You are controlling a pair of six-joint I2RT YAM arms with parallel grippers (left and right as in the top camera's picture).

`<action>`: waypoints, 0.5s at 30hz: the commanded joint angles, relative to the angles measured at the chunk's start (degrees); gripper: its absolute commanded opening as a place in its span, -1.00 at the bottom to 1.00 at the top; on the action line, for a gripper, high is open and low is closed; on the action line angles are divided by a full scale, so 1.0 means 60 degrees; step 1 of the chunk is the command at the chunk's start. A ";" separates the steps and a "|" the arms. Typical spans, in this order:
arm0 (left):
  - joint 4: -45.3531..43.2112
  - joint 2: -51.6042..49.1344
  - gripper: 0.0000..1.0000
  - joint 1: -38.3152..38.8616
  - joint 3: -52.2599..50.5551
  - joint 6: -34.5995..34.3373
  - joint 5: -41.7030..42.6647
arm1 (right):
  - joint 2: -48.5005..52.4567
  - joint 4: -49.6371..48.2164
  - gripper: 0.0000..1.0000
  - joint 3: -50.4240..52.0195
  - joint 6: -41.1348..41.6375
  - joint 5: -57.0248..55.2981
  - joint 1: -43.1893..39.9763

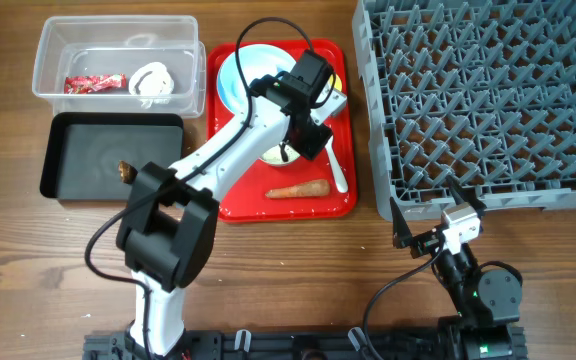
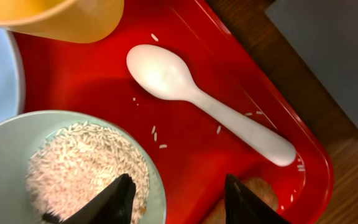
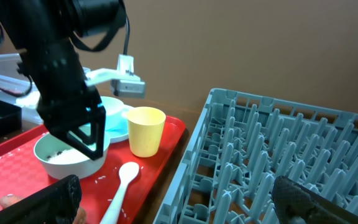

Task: Sort waste into correct bins and load items into the dishwasher rack
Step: 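Grasp the green bowl of rice with left gripper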

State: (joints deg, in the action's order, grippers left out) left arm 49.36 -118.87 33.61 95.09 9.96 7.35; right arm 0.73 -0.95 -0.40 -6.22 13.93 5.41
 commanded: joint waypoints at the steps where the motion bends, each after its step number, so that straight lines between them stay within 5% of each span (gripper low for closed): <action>1: -0.0080 -0.0492 -0.21 -0.0058 -0.0044 -0.0648 0.0113 | -0.0076 -0.0051 1.00 0.0011 0.0036 0.0131 -0.0047; 5: -0.0120 -0.0678 -0.49 -0.0058 -0.0044 -0.0871 0.0076 | -0.0076 -0.0051 1.00 0.0011 0.0036 0.0131 -0.0047; 15: -0.0182 -0.0929 -0.58 -0.0066 -0.0044 -0.2535 -0.0532 | -0.0076 -0.0051 0.99 0.0011 0.0036 0.0131 -0.0047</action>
State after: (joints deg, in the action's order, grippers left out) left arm 48.40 -122.67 33.58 95.09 -2.02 5.32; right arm 0.73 -0.95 -0.40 -6.24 13.93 5.41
